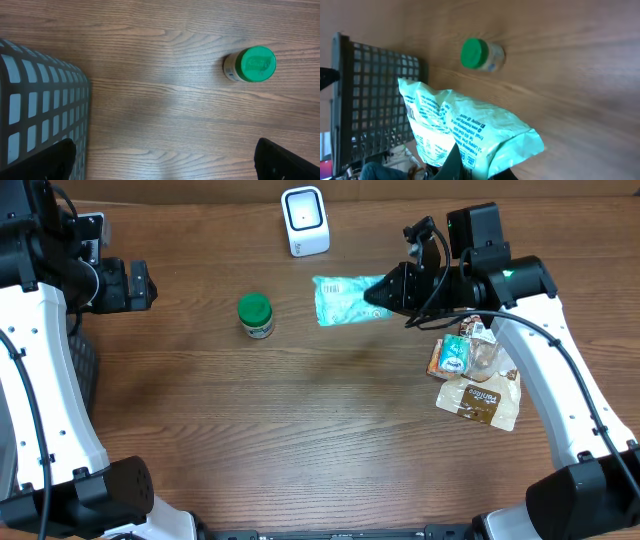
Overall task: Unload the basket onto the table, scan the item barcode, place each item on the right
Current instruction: 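Lift the wipes packet up with the right gripper, then hold the wipes packet up against the white scanner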
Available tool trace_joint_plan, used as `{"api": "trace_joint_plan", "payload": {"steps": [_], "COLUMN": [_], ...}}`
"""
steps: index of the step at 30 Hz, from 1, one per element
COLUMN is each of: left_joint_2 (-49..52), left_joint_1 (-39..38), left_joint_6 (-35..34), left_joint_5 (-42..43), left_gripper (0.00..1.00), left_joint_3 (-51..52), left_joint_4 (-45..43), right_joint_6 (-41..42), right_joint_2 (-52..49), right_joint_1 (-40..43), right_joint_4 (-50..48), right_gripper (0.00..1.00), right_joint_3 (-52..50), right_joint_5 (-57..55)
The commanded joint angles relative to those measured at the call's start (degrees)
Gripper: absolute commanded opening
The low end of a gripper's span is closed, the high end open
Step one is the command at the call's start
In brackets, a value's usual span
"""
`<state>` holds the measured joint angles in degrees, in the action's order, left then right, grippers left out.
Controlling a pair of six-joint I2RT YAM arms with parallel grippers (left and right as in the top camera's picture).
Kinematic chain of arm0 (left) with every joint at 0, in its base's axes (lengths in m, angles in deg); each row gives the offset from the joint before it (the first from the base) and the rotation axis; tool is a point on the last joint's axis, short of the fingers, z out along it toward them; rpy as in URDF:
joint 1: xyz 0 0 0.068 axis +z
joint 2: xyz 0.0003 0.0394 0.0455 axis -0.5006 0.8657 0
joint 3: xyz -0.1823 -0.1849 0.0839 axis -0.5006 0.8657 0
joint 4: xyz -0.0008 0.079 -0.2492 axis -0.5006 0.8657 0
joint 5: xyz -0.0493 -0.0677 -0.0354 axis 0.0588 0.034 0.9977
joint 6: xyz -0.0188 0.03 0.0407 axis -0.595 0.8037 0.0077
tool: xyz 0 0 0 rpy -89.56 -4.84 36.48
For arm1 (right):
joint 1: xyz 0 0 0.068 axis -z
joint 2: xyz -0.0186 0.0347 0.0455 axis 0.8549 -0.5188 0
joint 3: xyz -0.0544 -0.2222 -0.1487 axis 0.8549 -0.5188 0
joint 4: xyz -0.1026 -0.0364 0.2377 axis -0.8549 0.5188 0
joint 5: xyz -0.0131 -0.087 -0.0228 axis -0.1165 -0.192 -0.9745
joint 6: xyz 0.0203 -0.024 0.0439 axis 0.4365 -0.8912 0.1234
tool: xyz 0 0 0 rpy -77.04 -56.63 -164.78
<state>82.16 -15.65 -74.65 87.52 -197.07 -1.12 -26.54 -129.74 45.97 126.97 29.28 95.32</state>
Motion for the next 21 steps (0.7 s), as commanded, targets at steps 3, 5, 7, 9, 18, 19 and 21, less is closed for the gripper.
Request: {"api": "trace_joint_plan", "payload": {"steps": [3, 5, 7, 9, 18, 19, 21], "left_joint_2": [0.02, 0.02, 0.02, 0.02, 0.02, 0.02, 0.02], "left_joint_1": [0.15, 0.15, 0.15, 0.15, 0.15, 0.15, 0.15], "left_joint_6": [1.09, 1.09, 1.09, 1.09, 1.09, 1.09, 1.09], "left_joint_5": [-0.13, -0.13, -0.13, -0.13, -0.13, -0.13, -0.13], "left_gripper": [0.99, 0.99, 0.99, 0.99, 1.0, 0.99, 1.0], "left_joint_3": [-0.22, -0.22, -0.22, -0.22, -0.22, -0.22, -0.22], "left_joint_4": [-0.09, -0.09, -0.09, -0.09, -0.09, -0.09, -0.09], "right_joint_6": [0.72, 0.72, 0.74, 0.66, -0.76, -0.76, -0.9], "right_joint_2": [1.4, 1.4, 1.4, 1.38, 0.04, -0.59, -1.79], "right_joint_1": [-0.07, -0.07, -0.09, -0.39, -4.55, -5.16, -6.69], "right_joint_4": [1.86, 1.81, 1.86, 2.45, 13.97, 15.08, 15.93], "right_gripper": [0.04, 0.04, 0.04, 0.04, 0.04, 0.04, 0.04], "right_joint_3": [3.39, 3.56, 4.02, 4.94, 20.46, 23.19, 27.98], "right_joint_5": [-0.48, -0.48, -0.48, -0.55, -18.14, -21.16, -29.9]}}
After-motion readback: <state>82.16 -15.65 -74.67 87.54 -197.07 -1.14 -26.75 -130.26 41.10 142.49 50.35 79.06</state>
